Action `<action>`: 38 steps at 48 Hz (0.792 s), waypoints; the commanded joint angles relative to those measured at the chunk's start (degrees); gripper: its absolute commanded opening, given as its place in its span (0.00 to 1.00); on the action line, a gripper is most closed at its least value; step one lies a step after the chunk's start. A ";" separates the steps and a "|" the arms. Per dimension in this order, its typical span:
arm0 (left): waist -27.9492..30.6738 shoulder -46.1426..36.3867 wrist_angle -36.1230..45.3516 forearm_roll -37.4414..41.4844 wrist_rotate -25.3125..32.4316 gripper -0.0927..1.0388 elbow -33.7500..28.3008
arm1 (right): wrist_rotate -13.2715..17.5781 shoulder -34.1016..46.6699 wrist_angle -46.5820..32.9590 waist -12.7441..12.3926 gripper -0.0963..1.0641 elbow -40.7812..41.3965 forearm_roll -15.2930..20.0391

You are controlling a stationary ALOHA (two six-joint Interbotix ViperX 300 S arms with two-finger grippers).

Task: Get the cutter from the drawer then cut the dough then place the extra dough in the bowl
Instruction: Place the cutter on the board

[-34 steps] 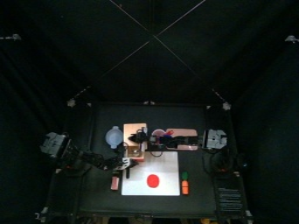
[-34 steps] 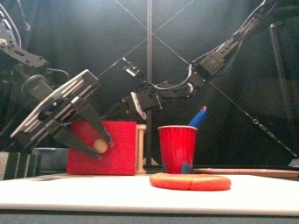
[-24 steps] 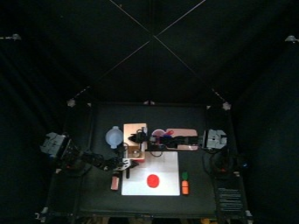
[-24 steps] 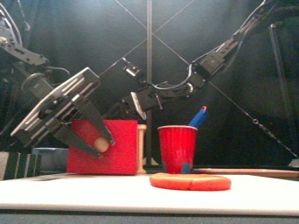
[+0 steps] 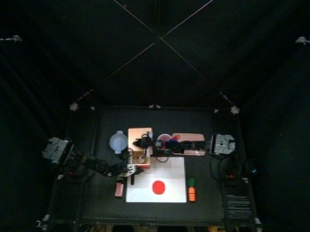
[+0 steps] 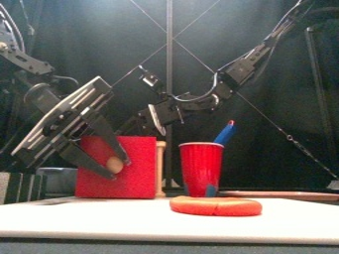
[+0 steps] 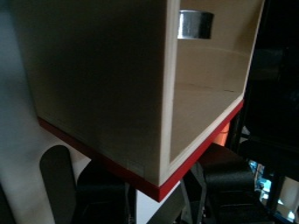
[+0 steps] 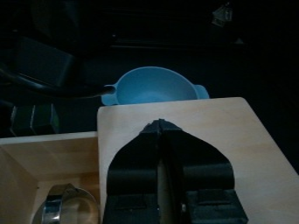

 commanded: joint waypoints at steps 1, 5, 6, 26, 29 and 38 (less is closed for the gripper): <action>-0.18 -0.26 -0.44 0.44 0.18 0.79 -0.53 | 0.09 -0.88 0.09 0.00 0.11 -0.88 0.00; -0.18 -0.35 -0.44 0.44 0.18 0.84 -0.62 | 0.09 -0.88 0.09 0.00 0.11 -0.88 0.00; -0.18 -0.44 -0.44 0.53 0.18 0.84 -0.53 | 0.09 -0.88 0.09 0.00 0.11 -0.97 0.09; -4.22 -11.16 5.98 0.70 -0.09 0.85 3.34 | 0.26 -0.88 0.18 0.00 0.11 -0.97 0.09; -4.48 -13.54 6.86 0.88 0.00 0.85 4.57 | 0.35 -0.88 0.18 0.00 0.11 -0.97 0.09; -4.13 -21.01 3.96 7.03 2.55 0.84 8.96 | 0.62 -1.05 0.18 0.35 0.11 -1.23 0.09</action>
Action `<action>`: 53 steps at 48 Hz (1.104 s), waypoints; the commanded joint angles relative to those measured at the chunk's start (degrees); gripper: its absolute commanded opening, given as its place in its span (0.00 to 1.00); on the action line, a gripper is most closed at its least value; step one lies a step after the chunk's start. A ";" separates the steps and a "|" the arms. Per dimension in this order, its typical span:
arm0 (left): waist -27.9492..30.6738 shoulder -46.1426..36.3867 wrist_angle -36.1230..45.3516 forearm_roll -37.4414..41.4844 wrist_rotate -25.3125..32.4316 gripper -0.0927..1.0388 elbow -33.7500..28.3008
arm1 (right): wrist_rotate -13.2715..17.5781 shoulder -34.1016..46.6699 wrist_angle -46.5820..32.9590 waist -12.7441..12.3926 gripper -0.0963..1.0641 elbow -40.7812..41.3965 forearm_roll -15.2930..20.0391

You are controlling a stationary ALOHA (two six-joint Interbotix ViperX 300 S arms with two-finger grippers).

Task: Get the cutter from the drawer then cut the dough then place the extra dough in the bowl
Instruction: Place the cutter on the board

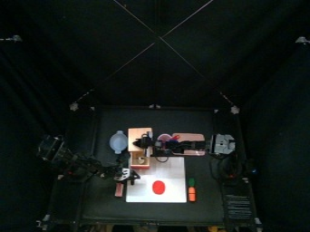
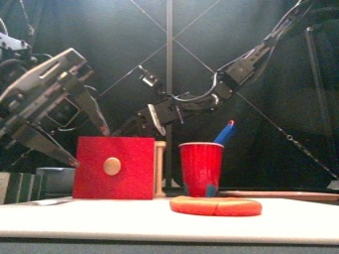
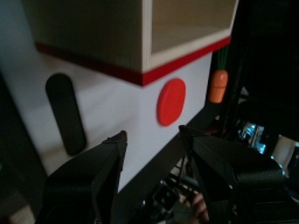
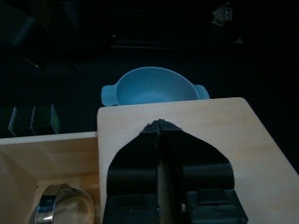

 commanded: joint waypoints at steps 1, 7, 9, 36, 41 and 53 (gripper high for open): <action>0.44 -5.01 -3.08 6.24 2.20 0.84 1.41 | 0.18 -1.14 0.00 0.26 0.11 -1.05 0.09; 3.69 -10.02 -8.61 15.47 8.09 0.84 3.60 | 0.26 -1.67 0.18 0.62 0.11 -1.58 0.09; 5.19 -11.43 -10.46 18.54 10.28 0.84 4.22 | 0.26 -2.11 0.44 0.70 0.11 -1.58 0.09; 25.14 -29.53 -15.82 41.48 39.99 0.84 8.88 | 0.26 -13.27 13.36 6.42 0.16 -1.85 6.77; 28.48 -29.88 -16.17 42.19 42.71 0.84 9.05 | 0.44 -14.59 20.57 7.65 0.26 -2.11 7.91; 32.52 -29.88 -20.92 43.59 45.00 0.84 9.40 | 0.35 -14.68 36.91 8.79 0.58 -5.19 11.25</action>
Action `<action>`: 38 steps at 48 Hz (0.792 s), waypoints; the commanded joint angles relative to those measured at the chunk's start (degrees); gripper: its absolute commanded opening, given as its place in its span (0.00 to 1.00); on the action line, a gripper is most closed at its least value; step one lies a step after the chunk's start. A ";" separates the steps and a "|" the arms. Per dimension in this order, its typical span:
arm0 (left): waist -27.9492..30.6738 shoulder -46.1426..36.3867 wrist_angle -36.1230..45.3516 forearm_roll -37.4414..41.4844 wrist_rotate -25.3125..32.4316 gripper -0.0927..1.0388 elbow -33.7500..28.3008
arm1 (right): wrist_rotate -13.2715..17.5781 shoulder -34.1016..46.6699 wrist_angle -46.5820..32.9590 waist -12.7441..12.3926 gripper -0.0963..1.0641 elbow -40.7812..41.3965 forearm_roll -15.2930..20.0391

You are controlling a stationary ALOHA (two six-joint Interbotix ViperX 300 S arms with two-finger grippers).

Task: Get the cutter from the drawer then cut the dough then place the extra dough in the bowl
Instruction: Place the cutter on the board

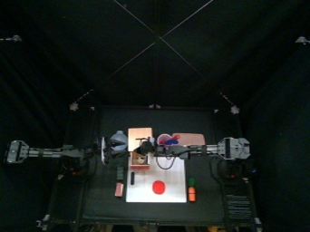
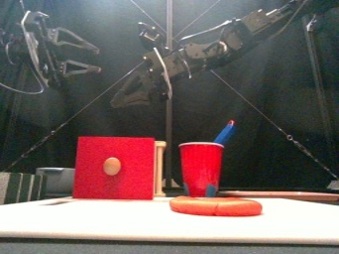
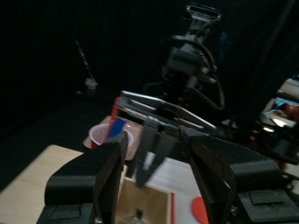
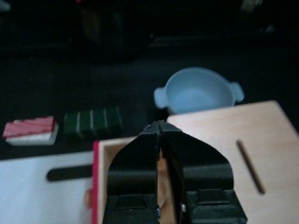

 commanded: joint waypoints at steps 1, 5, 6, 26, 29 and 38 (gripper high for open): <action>0.97 0.00 -2.81 0.79 0.26 0.84 -0.35 | 0.18 -2.29 5.45 -0.18 0.60 -2.90 0.79; 1.32 0.00 -3.87 1.76 0.26 0.84 0.09 | 0.18 -1.58 6.68 -0.26 0.67 -3.34 0.62; 1.32 0.09 -4.13 2.02 0.26 0.84 0.26 | 0.18 -1.49 6.77 -0.26 0.68 -3.43 0.53; 1.67 0.00 -4.48 6.68 0.18 0.84 1.41 | 0.09 1.67 9.40 -0.62 0.72 -4.31 -0.97; 1.76 0.00 -4.48 7.73 0.18 0.84 1.58 | 0.18 2.37 9.58 -0.62 0.72 -4.39 -1.67; 1.76 0.09 -4.57 8.44 0.18 0.84 1.58 | 0.09 3.69 9.76 -0.62 0.72 -5.01 -2.55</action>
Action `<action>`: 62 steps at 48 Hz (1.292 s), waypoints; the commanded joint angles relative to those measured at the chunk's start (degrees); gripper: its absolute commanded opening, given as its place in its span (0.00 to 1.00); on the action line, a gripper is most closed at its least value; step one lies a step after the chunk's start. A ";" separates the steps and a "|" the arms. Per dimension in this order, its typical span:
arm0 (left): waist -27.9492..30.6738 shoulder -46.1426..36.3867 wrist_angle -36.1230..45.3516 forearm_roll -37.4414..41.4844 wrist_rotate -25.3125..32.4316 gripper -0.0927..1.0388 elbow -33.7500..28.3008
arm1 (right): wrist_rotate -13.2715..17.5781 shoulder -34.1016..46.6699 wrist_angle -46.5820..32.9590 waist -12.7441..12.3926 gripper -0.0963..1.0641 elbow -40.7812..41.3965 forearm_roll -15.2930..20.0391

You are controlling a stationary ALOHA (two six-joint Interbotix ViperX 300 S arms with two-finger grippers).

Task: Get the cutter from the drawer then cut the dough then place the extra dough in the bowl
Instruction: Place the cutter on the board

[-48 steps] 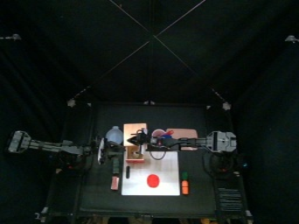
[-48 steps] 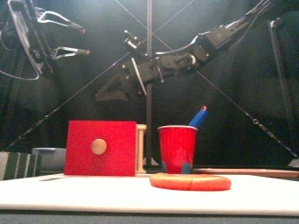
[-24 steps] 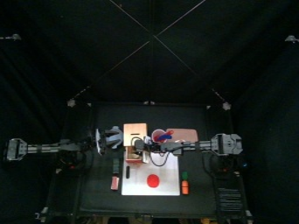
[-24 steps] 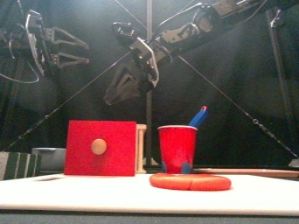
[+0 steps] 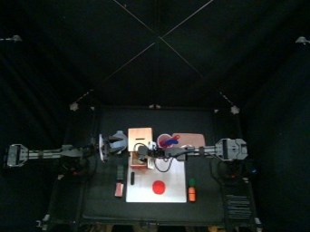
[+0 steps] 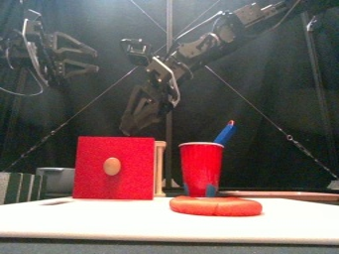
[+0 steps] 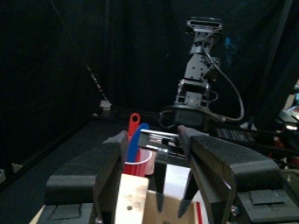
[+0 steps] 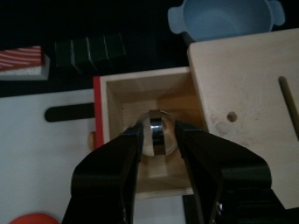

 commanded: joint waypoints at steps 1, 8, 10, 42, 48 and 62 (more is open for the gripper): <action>0.09 0.09 -0.53 0.26 0.09 0.84 -0.62 | -0.09 -0.44 -0.09 -0.26 0.72 -1.85 -0.09; 0.09 0.09 -0.53 0.26 0.09 0.84 -0.53 | -0.09 0.26 -0.18 -0.26 0.72 -2.02 -0.79; 0.09 0.09 -0.53 0.18 0.09 0.84 -0.53 | -0.09 0.62 -0.09 -0.26 0.72 -2.02 -0.97; 0.18 0.09 -0.62 0.00 -0.09 0.84 0.00 | 0.00 3.08 -0.09 -0.44 0.66 -3.78 -2.02; 0.18 0.09 -0.62 -0.18 -0.09 0.84 0.18 | 0.09 3.08 -0.09 -0.35 0.56 -3.69 -2.02; 0.18 0.09 -0.62 -0.18 -0.35 0.84 0.53 | 0.09 0.18 3.08 0.00 0.49 -5.36 -2.29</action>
